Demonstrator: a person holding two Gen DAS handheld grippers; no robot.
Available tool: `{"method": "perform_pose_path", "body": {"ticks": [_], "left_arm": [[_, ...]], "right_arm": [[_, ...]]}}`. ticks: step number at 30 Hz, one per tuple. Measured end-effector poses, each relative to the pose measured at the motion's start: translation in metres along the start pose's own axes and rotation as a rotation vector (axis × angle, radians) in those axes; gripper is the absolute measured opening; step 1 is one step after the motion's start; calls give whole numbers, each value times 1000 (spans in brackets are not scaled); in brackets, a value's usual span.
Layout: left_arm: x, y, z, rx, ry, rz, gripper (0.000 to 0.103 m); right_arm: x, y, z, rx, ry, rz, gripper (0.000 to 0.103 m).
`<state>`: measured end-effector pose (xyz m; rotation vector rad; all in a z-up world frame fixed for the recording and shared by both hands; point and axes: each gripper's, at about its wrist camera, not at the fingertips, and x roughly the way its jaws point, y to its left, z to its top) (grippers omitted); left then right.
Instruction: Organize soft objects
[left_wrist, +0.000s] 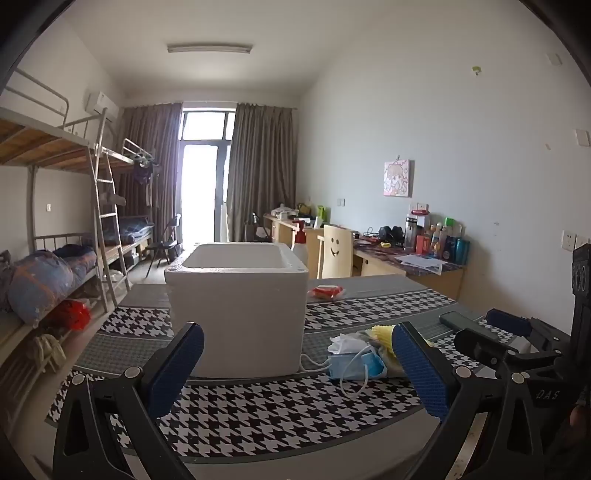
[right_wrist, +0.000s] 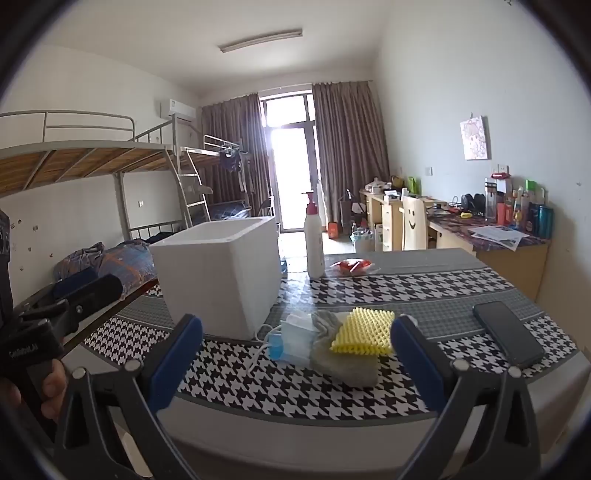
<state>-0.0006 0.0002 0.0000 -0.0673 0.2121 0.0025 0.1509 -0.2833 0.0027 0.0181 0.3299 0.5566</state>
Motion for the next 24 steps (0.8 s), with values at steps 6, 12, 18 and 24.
{"method": "perform_pose_path", "body": {"ticks": [6, 12, 18, 24], "left_arm": [[1, -1, 0, 4, 11, 10, 102], [3, -1, -2, 2, 28, 1, 102], [1, -3, -1, 12, 31, 5, 102], [0, -4, -1, 14, 28, 3, 102]], "right_arm": [[-1, -2, 0, 1, -9, -7, 103], [-2, 4, 2, -2, -12, -10, 103], [-2, 2, 0, -10, -15, -13, 103], [-1, 2, 0, -10, -14, -12, 103]]}}
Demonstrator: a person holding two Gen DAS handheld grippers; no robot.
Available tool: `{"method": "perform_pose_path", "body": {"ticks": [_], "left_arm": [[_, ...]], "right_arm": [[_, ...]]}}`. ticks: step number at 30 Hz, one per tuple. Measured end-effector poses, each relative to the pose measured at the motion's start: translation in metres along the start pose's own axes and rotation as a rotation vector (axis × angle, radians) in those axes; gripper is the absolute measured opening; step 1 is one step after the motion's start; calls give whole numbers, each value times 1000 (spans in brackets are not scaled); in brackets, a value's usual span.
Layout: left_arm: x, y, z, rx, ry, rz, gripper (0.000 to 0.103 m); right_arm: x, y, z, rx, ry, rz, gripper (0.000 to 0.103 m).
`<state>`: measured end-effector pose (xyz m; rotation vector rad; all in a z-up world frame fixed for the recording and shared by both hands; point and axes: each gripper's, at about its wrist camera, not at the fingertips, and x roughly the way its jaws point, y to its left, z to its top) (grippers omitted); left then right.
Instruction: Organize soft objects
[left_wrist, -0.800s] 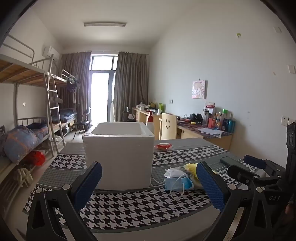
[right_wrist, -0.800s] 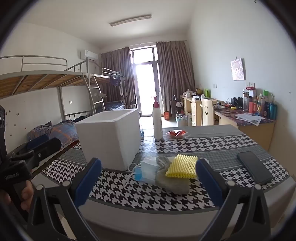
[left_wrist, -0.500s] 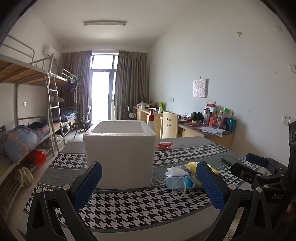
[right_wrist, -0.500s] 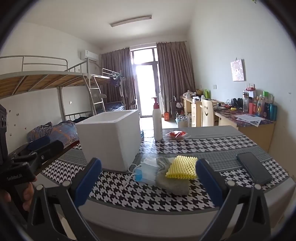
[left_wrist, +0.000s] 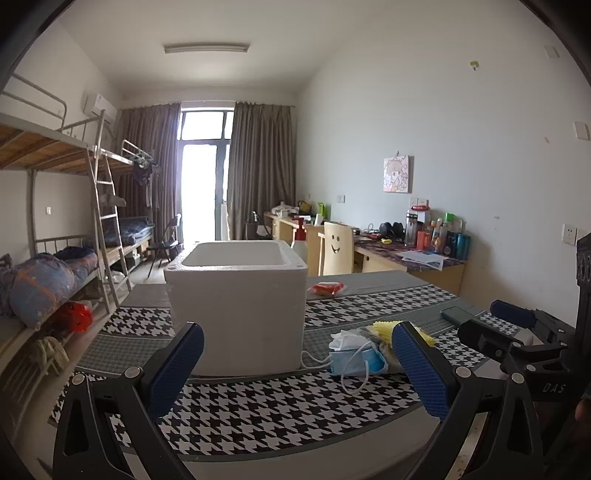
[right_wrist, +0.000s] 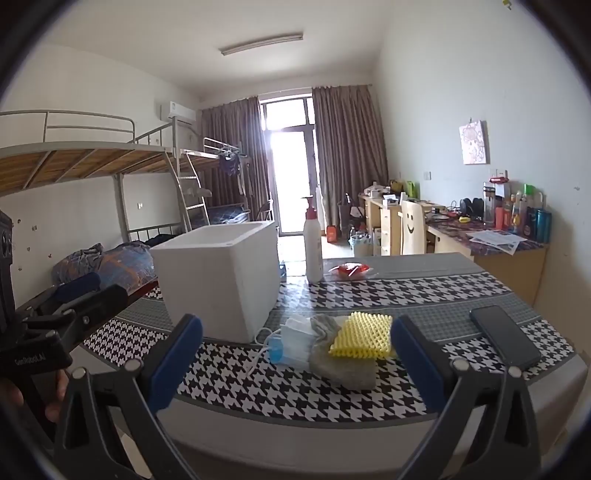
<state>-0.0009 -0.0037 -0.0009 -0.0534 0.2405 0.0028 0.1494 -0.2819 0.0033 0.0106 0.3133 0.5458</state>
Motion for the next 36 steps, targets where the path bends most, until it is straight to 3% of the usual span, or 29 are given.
{"method": "perform_pose_path", "body": {"ticks": [36], "left_arm": [[10, 4, 3, -6, 16, -18, 102]], "right_arm": [[7, -3, 2, 1, 9, 12, 103]]}}
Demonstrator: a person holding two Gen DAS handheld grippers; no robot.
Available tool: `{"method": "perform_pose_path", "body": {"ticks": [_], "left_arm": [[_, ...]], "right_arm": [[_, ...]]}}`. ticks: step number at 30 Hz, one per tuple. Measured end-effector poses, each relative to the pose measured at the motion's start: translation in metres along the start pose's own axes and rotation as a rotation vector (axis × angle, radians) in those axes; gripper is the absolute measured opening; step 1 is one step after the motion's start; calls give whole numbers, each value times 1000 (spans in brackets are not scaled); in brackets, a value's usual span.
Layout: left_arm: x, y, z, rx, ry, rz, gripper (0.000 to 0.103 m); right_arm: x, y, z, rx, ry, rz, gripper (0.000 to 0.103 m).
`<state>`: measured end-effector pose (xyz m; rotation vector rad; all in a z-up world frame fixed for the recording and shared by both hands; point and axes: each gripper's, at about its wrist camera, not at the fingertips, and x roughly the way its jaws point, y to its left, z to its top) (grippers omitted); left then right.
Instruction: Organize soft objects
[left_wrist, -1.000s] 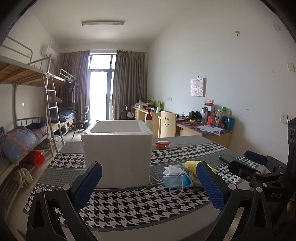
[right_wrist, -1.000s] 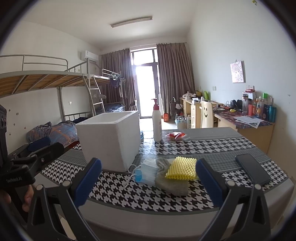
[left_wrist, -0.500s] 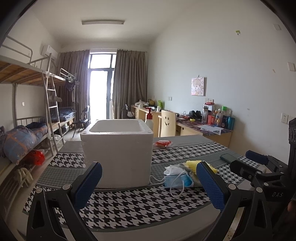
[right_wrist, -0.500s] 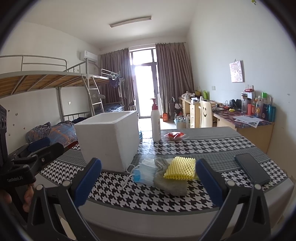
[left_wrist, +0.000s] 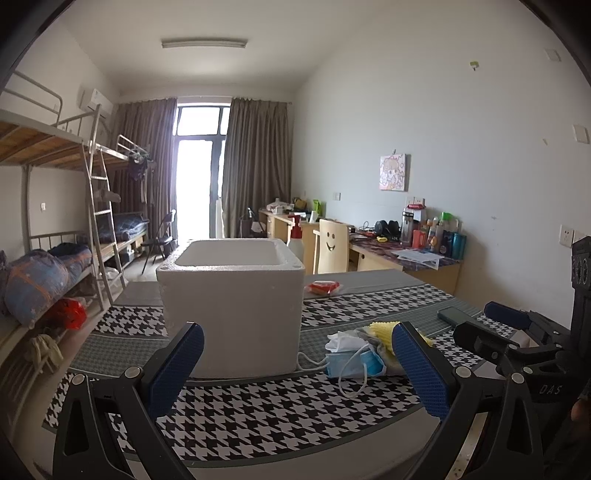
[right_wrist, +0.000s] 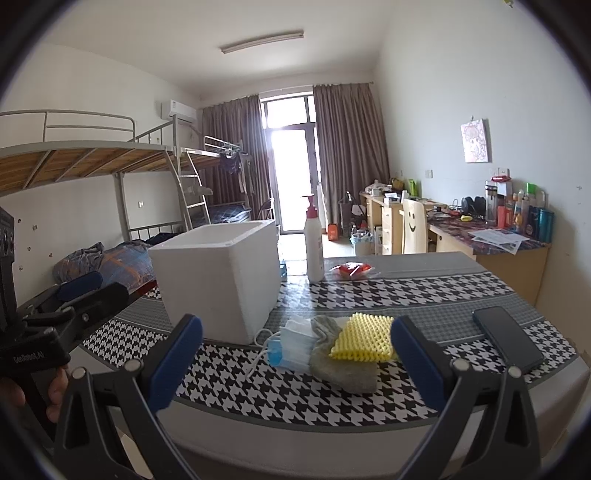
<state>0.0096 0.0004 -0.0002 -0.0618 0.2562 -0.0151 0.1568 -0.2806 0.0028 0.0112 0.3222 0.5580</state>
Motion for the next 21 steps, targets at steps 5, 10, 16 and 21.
{"method": "perform_pose_path", "body": {"ticks": [5, 10, 16, 21], "left_arm": [[6, 2, 1, -2, 11, -10, 102], [17, 3, 3, -2, 35, -18, 102], [34, -2, 4, 19, 71, -50, 102], [50, -5, 7, 15, 106, -71, 102]], "right_arm": [[5, -2, 1, 1, 9, -2, 103], [10, -6, 2, 7, 17, -6, 103], [20, -16, 1, 17, 39, -35, 103], [29, -29, 2, 34, 66, -60, 103]]}}
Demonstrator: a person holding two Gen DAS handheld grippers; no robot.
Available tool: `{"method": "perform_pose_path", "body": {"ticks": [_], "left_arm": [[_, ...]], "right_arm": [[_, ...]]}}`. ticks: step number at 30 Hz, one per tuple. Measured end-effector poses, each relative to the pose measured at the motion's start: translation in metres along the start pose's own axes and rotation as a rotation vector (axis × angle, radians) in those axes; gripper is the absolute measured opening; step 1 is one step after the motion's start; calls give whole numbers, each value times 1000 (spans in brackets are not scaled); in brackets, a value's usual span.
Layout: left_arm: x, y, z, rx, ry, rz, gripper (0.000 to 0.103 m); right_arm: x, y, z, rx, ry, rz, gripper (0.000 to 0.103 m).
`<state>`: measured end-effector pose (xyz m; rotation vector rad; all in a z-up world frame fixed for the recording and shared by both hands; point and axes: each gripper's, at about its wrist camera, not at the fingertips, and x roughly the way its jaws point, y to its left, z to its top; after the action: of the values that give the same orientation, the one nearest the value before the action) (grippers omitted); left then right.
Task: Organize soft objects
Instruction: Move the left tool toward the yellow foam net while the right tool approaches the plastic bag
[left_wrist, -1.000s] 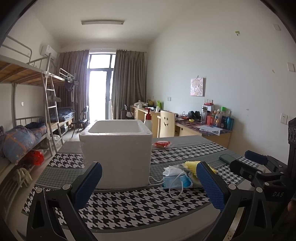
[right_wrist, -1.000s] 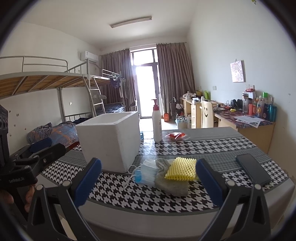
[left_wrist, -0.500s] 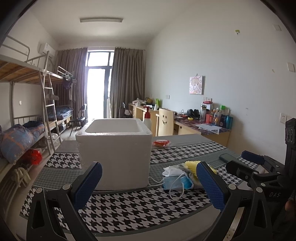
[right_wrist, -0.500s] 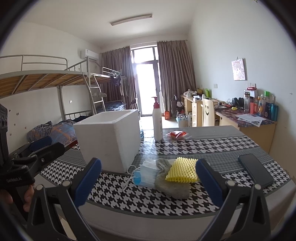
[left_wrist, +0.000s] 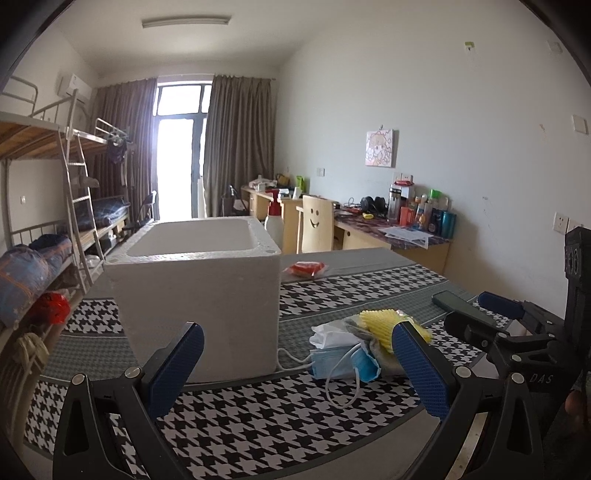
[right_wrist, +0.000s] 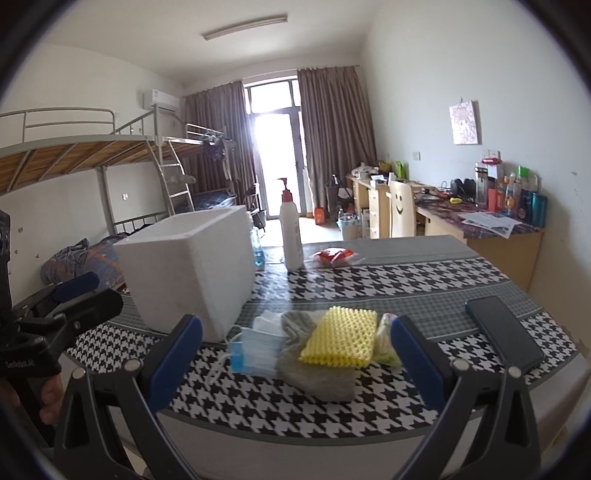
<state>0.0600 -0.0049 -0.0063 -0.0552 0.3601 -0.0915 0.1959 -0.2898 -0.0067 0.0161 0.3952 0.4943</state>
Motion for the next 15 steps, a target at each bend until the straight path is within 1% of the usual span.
{"method": "perform_pose_path", "body": {"ticks": [15], "left_arm": [[43, -14, 7, 18, 79, -63, 102]], "right_arm": [[21, -18, 3, 30, 62, -53, 103]]}}
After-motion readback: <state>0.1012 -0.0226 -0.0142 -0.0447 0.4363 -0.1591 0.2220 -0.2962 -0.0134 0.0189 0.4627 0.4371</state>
